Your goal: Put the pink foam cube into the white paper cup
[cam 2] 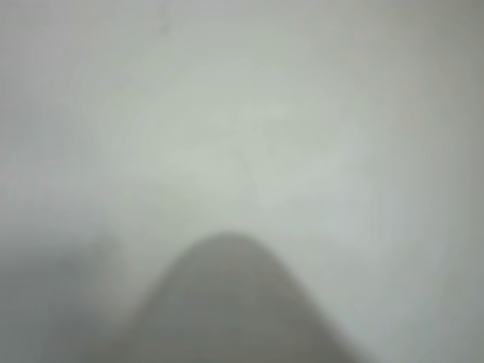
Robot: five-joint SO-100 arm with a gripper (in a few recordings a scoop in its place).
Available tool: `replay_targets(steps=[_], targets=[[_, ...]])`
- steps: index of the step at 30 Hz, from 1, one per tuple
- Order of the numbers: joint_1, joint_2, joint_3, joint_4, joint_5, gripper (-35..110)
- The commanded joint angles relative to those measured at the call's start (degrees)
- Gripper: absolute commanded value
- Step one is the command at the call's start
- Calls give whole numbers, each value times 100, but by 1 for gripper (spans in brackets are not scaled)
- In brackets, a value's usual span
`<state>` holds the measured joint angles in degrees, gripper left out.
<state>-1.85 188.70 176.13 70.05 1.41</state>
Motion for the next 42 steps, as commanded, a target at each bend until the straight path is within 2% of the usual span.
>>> replay_targets(steps=[1,14,42], targets=[[-35,88,-79,211,123,0],[114,35,-62,352,-598,0],[9,88,-62,448,-606,0]])
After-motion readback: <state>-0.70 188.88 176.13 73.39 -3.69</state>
